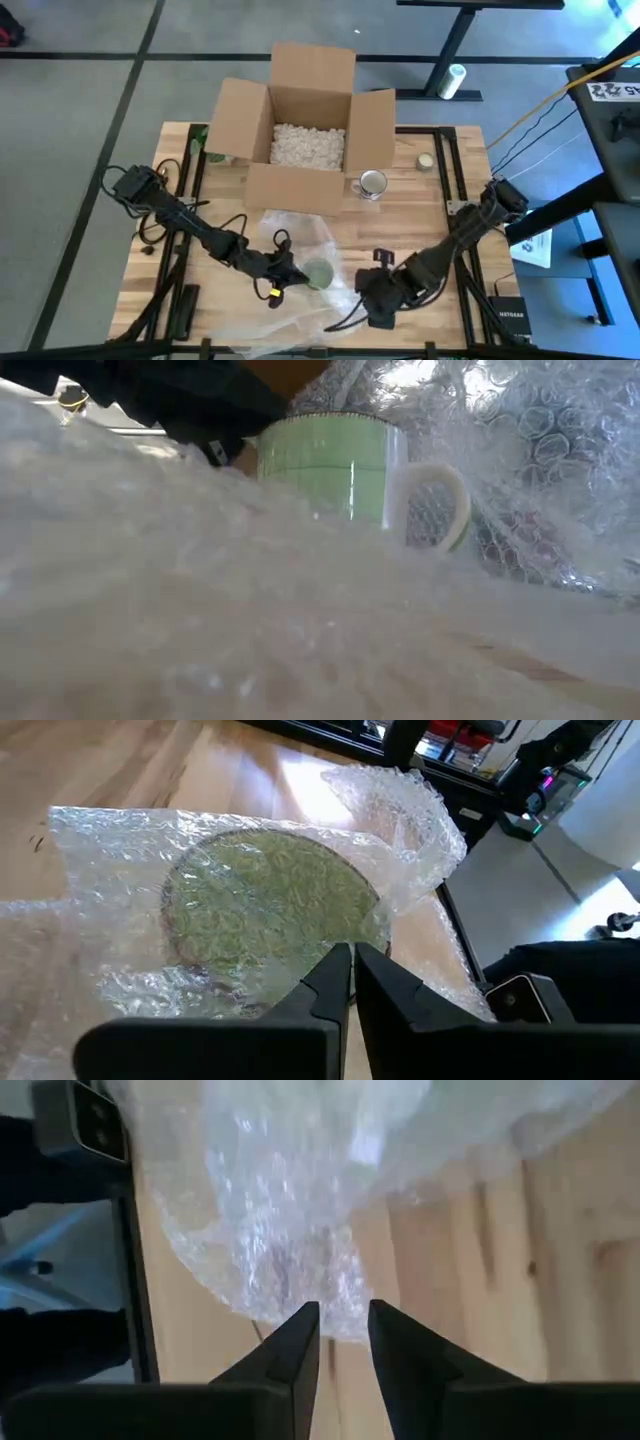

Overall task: Wrap mug
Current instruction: Wrap the green mug with the bubble wrap

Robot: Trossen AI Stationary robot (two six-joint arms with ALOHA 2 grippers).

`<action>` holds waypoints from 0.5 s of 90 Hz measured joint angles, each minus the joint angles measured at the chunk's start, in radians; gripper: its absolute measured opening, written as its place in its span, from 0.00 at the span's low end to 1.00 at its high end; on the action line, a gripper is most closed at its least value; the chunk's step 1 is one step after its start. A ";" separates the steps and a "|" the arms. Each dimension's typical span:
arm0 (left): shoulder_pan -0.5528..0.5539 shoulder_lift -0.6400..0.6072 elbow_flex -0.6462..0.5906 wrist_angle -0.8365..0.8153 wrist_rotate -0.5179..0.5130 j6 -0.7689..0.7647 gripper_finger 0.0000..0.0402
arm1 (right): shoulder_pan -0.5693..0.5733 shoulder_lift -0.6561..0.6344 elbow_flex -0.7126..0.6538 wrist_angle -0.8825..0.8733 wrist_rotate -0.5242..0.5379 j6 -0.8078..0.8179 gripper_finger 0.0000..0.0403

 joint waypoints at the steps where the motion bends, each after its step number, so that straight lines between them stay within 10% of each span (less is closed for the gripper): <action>1: -0.001 0.000 0.000 0.000 0.000 0.000 0.00 | 0.003 -0.001 -0.011 0.012 0.000 0.008 0.19; 45: -0.028 0.000 0.000 0.000 0.000 -0.013 0.00 | 0.063 -0.068 -0.303 0.610 0.007 0.058 0.01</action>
